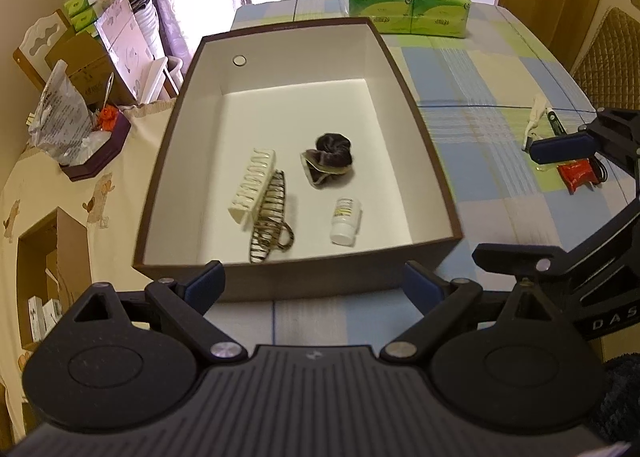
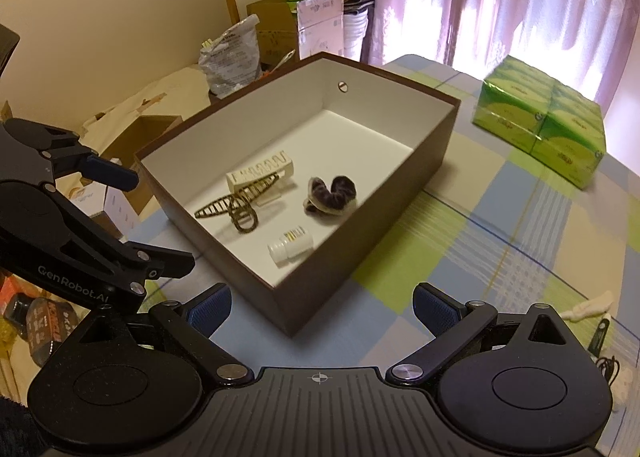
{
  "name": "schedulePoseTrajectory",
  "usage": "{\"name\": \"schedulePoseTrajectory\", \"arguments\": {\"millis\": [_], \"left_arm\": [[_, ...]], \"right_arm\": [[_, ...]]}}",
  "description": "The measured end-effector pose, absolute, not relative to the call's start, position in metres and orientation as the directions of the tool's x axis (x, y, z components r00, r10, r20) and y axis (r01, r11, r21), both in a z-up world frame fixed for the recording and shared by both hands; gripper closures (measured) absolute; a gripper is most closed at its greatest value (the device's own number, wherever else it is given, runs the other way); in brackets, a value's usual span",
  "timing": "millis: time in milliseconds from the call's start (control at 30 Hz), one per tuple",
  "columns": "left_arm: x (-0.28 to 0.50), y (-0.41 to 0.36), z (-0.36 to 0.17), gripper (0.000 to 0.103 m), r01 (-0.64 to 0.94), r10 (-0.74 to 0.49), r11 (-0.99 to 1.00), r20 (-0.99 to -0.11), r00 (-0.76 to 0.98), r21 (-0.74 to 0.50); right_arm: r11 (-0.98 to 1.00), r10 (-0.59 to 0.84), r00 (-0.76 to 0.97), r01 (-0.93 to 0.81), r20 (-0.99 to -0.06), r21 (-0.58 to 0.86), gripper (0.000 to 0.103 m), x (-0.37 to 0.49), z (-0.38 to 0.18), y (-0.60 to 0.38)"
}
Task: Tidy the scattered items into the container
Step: 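Withdraw both tools from the box toward the remaining items on the table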
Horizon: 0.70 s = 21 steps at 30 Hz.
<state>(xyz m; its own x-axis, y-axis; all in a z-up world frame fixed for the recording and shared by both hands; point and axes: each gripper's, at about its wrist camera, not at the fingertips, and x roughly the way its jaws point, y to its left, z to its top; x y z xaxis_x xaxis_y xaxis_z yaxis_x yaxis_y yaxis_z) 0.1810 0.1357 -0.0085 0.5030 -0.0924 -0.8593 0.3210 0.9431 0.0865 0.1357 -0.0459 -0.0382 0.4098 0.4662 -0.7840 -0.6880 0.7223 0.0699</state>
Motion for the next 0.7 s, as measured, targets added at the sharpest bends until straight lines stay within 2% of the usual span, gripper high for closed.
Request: {"name": "schedulePoseTrajectory", "arguments": {"millis": [433, 700], "left_arm": [[0.162, 0.082, -0.010, 0.009, 0.300, -0.086, 0.951, -0.868, 0.489, 0.074], [0.157, 0.029, -0.017, 0.009, 0.334, -0.118, 0.941, -0.876, 0.467, 0.051]], "right_arm": [[0.730, 0.463, 0.406, -0.679, -0.788, 0.078, 0.001, 0.134, -0.036, -0.110], [0.808, 0.410, 0.440, -0.582, -0.799, 0.094, 0.001, 0.141, -0.040, -0.176]]}}
